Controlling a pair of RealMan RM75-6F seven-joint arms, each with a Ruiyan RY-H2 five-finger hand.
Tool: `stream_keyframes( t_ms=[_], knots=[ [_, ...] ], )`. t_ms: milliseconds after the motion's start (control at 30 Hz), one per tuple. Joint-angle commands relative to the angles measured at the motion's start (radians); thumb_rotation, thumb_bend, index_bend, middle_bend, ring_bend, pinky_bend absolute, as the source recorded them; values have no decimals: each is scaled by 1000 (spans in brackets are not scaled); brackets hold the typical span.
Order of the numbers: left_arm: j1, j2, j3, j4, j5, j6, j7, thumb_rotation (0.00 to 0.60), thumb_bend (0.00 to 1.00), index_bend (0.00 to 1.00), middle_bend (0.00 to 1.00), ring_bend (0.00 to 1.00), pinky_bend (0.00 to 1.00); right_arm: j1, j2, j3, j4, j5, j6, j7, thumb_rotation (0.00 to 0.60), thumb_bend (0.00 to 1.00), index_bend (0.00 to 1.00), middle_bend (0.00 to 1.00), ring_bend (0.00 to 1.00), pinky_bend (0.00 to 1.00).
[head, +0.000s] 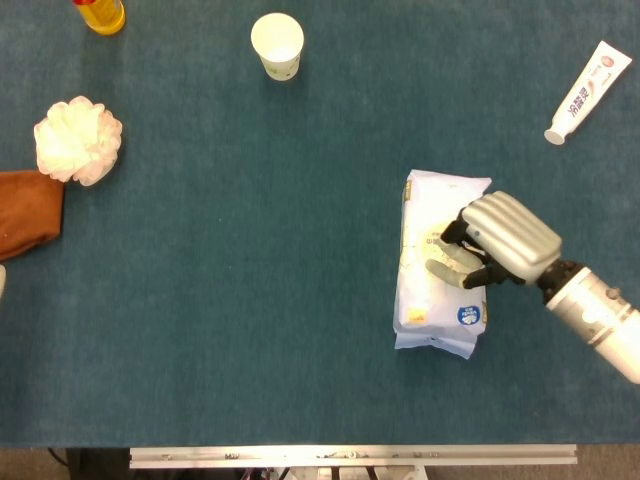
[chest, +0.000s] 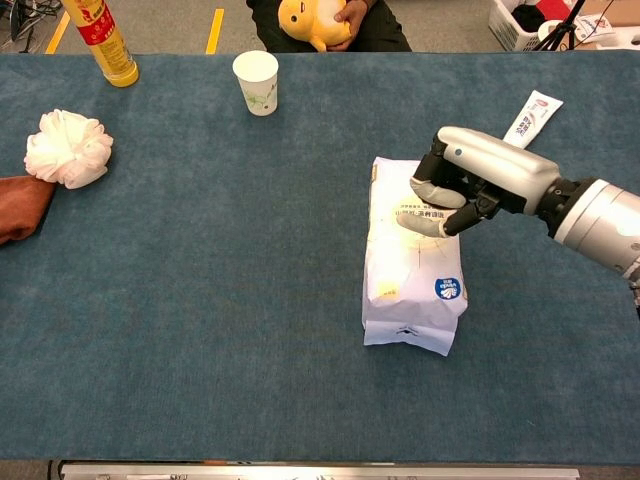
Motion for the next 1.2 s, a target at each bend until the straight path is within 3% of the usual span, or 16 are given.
stream_keyframes(
  t_ms=[33, 600, 967, 1200],
  knots=[
    [0, 0, 0, 0, -1, -1, 1, 600, 345, 245, 246, 188, 248, 10, -18, -4, 15, 15, -14, -1, 600, 319, 1000, 1000, 1000, 1000],
    [2, 0, -1, 5, -5, -5, 3, 600, 346, 245, 246, 188, 248, 29, -98, -43, 87, 53, -51, -37, 600, 320, 1000, 1000, 1000, 1000],
    [3, 0, -2, 9, -4, -4, -4, 600, 346, 245, 246, 187, 248, 25, -62, -44, 14, 3, 12, -41, 600, 320, 1000, 1000, 1000, 1000],
    [3, -2, -3, 16, -8, -6, -7, 600, 346, 245, 246, 187, 248, 27, -84, -55, 41, 25, -4, -39, 600, 320, 1000, 1000, 1000, 1000]
  ],
)
